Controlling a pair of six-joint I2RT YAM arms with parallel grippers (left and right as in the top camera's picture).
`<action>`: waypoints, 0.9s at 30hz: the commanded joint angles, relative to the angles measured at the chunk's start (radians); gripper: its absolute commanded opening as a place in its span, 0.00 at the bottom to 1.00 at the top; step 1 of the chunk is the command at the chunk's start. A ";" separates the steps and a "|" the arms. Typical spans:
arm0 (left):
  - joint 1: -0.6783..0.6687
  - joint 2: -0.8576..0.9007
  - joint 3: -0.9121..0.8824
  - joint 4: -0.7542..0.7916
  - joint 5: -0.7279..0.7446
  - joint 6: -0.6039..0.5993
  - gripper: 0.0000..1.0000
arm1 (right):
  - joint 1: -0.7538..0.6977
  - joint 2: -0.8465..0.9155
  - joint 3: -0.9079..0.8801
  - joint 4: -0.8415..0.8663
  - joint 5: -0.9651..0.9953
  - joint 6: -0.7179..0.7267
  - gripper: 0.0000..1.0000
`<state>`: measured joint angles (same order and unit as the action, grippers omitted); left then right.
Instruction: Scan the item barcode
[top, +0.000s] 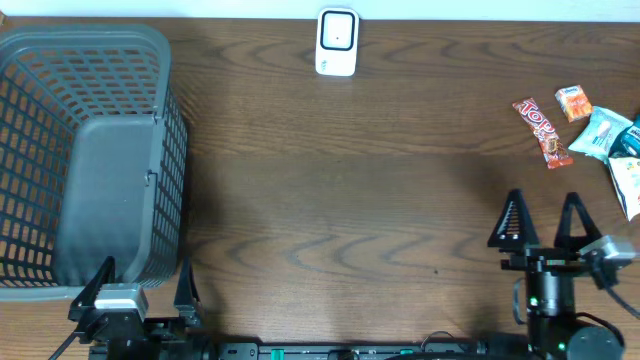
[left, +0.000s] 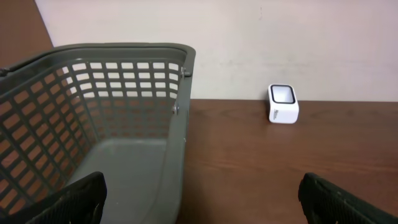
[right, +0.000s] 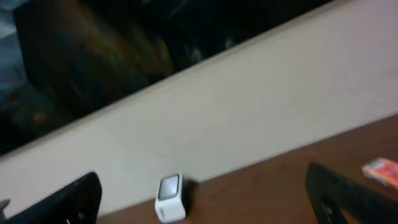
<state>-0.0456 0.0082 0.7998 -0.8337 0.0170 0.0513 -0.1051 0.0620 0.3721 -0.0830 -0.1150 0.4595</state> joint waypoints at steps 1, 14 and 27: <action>0.006 -0.005 0.004 0.003 0.002 -0.005 0.98 | -0.002 -0.058 -0.116 0.076 0.005 0.019 0.99; 0.006 -0.005 0.004 0.003 0.002 -0.005 0.98 | -0.006 -0.057 -0.315 0.127 0.126 0.019 0.99; 0.006 -0.005 0.004 0.003 0.002 -0.005 0.98 | -0.005 -0.057 -0.367 0.016 0.191 0.011 0.99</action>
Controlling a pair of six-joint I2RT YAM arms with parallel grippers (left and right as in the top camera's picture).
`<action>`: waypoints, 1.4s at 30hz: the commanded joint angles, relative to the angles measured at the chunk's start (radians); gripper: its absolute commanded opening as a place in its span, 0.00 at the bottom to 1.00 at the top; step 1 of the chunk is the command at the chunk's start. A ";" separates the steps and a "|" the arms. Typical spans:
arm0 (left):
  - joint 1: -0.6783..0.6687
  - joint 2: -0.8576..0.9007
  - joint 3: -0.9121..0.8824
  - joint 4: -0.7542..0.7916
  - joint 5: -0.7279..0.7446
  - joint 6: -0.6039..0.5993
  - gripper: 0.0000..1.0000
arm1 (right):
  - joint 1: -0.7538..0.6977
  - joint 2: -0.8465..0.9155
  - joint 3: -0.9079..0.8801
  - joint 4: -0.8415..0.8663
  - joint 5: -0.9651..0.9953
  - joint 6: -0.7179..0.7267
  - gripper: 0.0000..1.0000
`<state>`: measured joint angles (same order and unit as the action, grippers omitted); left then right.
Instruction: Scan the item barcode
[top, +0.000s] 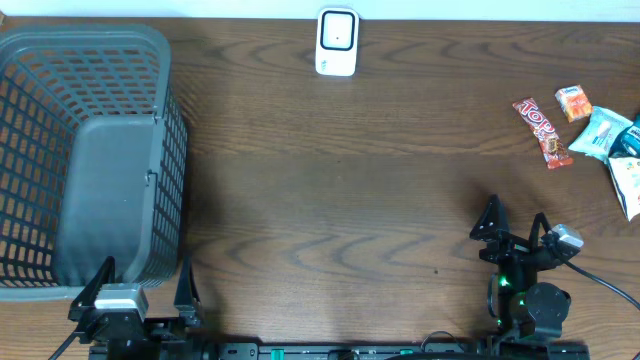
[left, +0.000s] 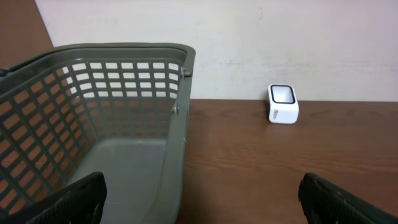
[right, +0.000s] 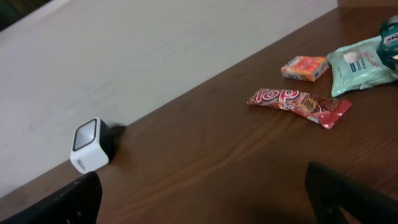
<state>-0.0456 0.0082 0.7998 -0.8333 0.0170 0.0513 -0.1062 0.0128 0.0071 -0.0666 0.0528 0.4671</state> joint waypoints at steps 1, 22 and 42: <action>0.006 -0.005 0.004 0.003 0.002 -0.005 0.98 | -0.004 -0.008 -0.002 -0.001 0.025 0.002 0.99; 0.006 -0.005 0.004 0.003 0.002 -0.005 0.98 | -0.006 -0.007 -0.002 -0.002 0.016 -0.266 0.99; 0.006 -0.005 0.004 -0.005 0.001 -0.004 0.98 | -0.006 -0.007 -0.002 -0.002 0.016 -0.266 0.99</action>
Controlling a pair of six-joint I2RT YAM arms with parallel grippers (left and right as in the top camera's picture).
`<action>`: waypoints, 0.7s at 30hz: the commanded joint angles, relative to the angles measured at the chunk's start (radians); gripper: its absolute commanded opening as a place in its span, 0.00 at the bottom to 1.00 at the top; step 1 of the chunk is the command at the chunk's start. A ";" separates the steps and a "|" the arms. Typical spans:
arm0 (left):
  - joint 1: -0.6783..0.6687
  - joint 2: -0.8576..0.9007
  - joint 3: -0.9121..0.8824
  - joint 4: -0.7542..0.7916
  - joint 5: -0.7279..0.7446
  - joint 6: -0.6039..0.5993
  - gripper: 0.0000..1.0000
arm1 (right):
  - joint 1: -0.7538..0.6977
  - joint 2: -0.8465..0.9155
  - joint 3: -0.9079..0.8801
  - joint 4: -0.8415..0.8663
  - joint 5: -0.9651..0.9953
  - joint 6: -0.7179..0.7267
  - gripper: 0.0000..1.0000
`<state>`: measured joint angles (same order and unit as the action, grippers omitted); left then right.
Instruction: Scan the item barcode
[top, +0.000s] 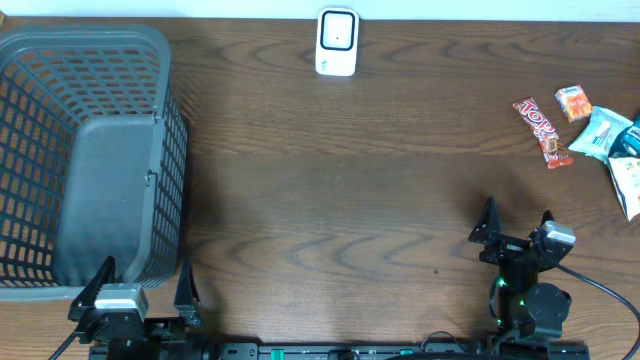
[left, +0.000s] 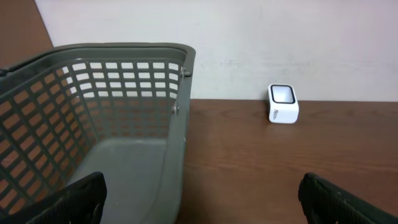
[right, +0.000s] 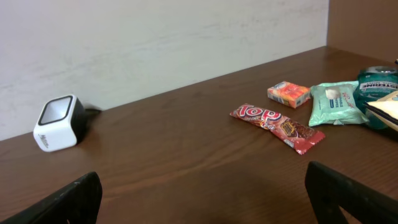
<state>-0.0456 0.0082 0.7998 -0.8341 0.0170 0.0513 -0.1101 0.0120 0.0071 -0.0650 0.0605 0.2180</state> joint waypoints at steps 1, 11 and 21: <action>0.006 -0.005 0.004 -0.011 0.002 -0.005 0.98 | -0.002 -0.006 -0.002 -0.003 0.009 -0.017 0.99; -0.022 -0.006 -0.195 0.158 0.031 -0.005 0.98 | -0.002 -0.006 -0.002 -0.003 0.009 -0.017 0.99; -0.024 -0.006 -0.519 1.009 0.457 -0.004 0.98 | -0.002 -0.006 -0.002 -0.003 0.009 -0.017 0.99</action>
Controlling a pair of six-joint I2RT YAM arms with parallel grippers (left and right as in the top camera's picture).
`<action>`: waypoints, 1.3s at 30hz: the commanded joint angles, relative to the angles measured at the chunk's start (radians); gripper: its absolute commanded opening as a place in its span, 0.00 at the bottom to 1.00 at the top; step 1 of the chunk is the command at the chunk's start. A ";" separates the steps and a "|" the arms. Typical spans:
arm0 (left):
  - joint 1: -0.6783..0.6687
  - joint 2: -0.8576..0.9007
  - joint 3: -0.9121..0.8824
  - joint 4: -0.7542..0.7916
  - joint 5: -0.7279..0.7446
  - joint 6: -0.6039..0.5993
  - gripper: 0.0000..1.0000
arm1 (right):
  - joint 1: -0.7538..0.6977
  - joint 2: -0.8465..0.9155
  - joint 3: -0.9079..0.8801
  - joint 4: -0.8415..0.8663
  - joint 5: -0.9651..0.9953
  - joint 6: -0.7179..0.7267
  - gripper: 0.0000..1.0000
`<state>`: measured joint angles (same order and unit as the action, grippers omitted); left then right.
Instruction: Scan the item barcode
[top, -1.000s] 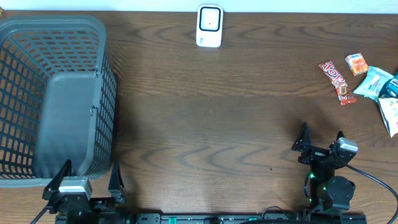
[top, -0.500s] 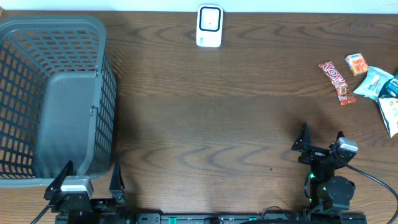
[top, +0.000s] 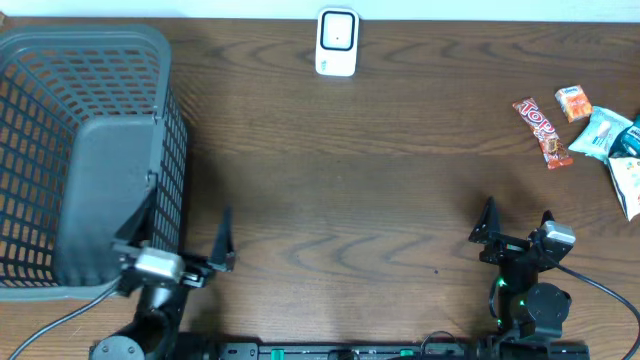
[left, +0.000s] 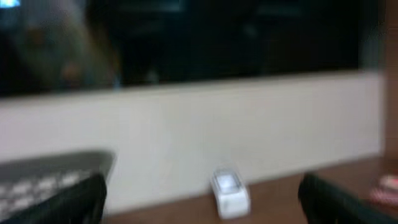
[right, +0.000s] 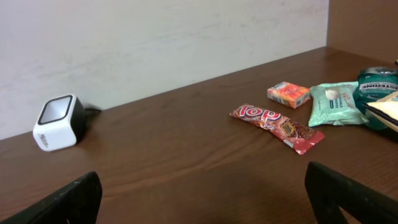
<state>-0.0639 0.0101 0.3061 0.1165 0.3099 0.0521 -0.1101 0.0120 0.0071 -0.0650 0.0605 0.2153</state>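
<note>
The white barcode scanner stands at the table's far edge, also visible as a white box in the right wrist view and blurred in the left wrist view. Snack items lie at the far right: a red candy bar, a small orange packet, and a pale green pack. My left gripper is open near the basket's front corner, holding nothing. Near the front right edge my right gripper is open and empty.
A large grey mesh basket fills the left side of the table. A teal-lidded container and a white packet sit at the far right edge. A wall runs behind the table's far edge.
My left arm has risen and moved forward and to the right, beside the basket; its camera view is now blurred and tilted up toward the wall. The right arm has not moved.
Both grippers were open at the front edge, the right one tilted up at the wall. Then the right gripper had dropped and looked across the table at the snacks, settling level. The left arm stayed still until now, when it stands raised beside the basket.
</note>
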 joint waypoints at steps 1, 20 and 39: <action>-0.005 -0.008 -0.026 0.061 0.183 -0.005 0.98 | -0.002 -0.006 -0.002 -0.003 0.009 -0.014 0.99; -0.017 -0.008 -0.052 -0.444 -0.163 -0.005 0.98 | -0.002 -0.006 -0.002 -0.003 0.009 -0.014 0.99; -0.017 -0.008 -0.052 -0.510 -0.482 -0.006 0.98 | -0.002 -0.006 -0.002 -0.003 0.009 -0.014 0.99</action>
<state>-0.0807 0.0086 0.2501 -0.4370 -0.1455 0.0490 -0.1101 0.0120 0.0071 -0.0654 0.0605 0.2153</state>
